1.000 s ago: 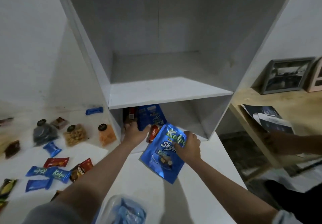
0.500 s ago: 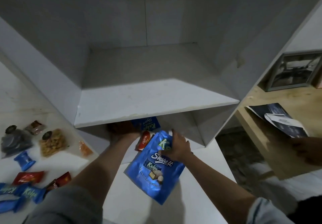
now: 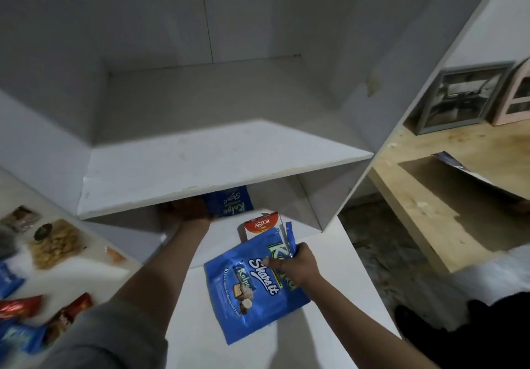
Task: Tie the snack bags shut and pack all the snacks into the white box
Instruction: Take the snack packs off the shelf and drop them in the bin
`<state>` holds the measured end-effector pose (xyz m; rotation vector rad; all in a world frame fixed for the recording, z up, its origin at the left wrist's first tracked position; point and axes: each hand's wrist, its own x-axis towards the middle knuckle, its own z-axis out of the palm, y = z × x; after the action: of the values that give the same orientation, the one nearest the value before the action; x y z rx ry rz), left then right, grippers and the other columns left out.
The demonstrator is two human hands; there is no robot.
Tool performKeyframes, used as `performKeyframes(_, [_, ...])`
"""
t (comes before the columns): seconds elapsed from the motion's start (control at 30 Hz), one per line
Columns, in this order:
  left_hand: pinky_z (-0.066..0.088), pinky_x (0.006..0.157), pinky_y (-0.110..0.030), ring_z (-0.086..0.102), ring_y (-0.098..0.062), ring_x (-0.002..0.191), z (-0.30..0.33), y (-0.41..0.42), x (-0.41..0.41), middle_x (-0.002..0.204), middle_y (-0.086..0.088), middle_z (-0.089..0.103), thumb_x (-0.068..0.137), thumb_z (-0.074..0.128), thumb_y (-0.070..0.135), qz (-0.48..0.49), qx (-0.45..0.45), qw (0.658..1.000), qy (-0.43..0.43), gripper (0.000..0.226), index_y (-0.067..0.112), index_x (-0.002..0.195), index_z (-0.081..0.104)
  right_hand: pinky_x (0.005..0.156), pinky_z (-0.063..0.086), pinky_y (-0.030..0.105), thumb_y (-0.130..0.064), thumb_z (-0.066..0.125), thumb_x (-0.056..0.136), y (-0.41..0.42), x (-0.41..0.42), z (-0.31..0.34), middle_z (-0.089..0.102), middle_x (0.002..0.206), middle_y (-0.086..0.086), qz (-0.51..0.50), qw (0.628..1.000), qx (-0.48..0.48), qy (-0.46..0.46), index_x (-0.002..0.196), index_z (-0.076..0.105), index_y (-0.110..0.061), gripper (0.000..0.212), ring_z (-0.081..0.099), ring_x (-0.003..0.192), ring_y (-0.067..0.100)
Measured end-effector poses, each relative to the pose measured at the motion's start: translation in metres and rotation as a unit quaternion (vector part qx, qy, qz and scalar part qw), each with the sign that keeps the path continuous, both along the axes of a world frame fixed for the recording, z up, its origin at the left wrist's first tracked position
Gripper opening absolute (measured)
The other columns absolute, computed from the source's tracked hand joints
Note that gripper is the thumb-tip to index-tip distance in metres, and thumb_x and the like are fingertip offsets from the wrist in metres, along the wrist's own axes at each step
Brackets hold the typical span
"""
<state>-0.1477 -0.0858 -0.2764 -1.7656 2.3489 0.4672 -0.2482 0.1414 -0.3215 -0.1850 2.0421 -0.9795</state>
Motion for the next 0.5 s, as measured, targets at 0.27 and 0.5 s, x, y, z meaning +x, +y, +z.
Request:
performKeyframes(0.27, [0.043,0.099,-0.048,0.031,-0.041,0.131,-0.013,0.022,0.032,0.152,-0.012,0.017,0.076,0.057,0.066,-0.145,-0.047,0.985,-0.076,0.081,0.025,0.142,0.036,0.065,0.060,0.037,-0.021,0.088,0.063,0.051,-0.005,0.015,0.076,0.086,0.010,-0.066,0.993,-0.068,-0.068,0.099,0.067,-0.003,0.045,0.073,0.073,0.027])
performKeyframes(0.5, [0.032,0.104,-0.052,0.030,-0.042,0.126,-0.009,0.084,0.076,0.147,-0.015,0.019,0.066,0.066,0.069,-0.214,-0.133,0.963,-0.090,0.083,0.031,0.135,0.044,0.071,0.060,0.043,-0.024,0.085,0.068,0.094,-0.001,0.014,0.076,0.084,0.013,-0.163,0.976,-0.109,-0.091,0.099,0.068,-0.003,0.041,0.073,0.074,0.032])
